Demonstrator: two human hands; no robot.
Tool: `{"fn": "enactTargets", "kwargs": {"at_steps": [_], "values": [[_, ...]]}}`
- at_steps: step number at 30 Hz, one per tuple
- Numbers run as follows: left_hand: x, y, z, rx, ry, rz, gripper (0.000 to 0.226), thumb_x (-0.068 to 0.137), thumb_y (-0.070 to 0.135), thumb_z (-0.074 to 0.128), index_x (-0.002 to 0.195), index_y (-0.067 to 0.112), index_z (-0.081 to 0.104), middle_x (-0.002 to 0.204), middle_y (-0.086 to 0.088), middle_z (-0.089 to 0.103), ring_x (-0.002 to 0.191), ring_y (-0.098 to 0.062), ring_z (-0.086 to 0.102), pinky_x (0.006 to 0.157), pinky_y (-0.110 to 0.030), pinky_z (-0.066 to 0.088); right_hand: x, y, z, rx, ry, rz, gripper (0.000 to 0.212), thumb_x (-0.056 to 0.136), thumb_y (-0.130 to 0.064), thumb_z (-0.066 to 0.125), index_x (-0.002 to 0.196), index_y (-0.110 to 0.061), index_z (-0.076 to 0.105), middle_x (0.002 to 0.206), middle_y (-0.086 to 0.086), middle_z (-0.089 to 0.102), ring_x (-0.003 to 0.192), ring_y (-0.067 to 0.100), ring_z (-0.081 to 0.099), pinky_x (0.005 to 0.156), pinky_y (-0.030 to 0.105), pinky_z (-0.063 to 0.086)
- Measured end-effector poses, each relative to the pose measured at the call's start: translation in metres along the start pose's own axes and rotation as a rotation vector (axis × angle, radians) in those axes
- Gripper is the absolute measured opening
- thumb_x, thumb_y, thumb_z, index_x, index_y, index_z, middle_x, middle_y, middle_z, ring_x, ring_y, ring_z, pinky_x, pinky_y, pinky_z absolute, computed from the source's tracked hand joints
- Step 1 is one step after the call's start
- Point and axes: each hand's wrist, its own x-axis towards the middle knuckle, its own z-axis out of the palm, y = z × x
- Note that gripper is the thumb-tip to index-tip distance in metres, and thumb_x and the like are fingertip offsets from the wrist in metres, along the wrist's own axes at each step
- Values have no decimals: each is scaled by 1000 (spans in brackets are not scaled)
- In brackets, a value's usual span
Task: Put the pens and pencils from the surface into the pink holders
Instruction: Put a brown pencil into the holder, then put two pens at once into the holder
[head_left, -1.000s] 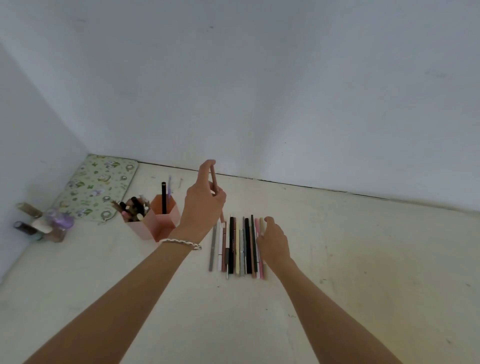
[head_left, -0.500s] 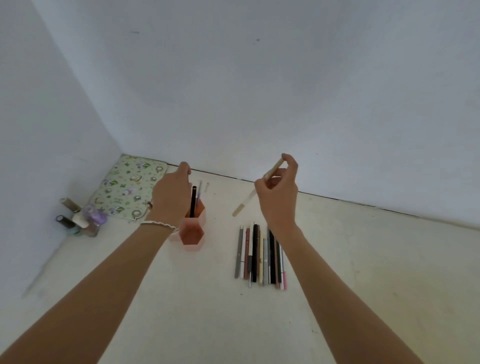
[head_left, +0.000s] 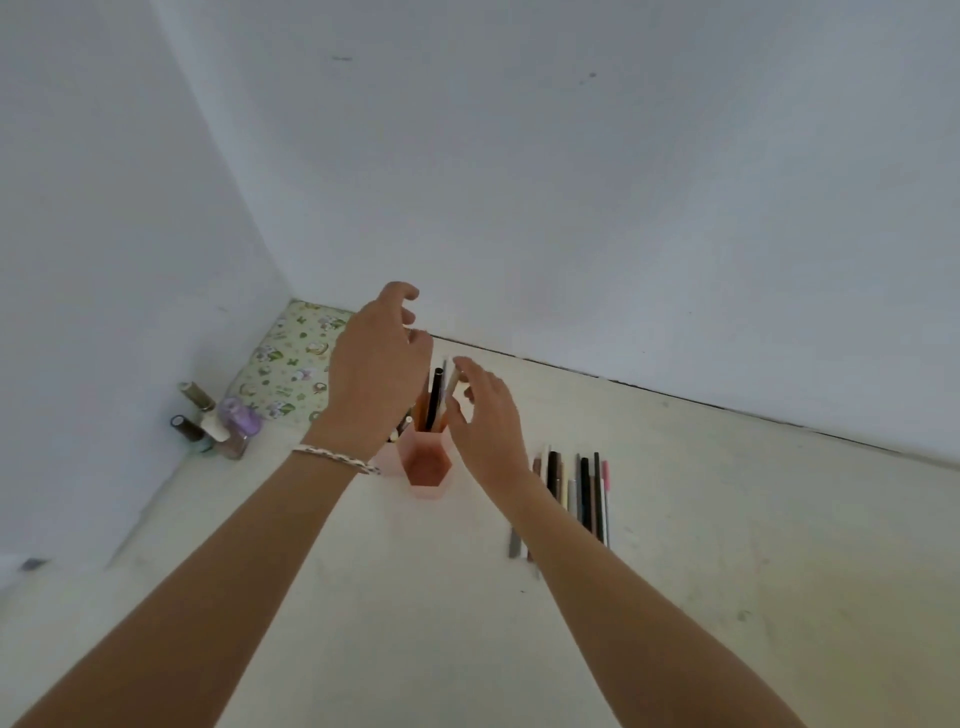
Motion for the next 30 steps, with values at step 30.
{"fn": "enactTargets", "kwargs": {"at_steps": [30], "values": [[-66,22,152,-102,-357,-208,28,91,6,58,119,6,55,107,-9,65,92,-23,63,79,-35,53,-71,123,-133,-190,-80,730,35,95,0,42,127,-7,51,87,5,62,72,18,60,62,27,46]]}}
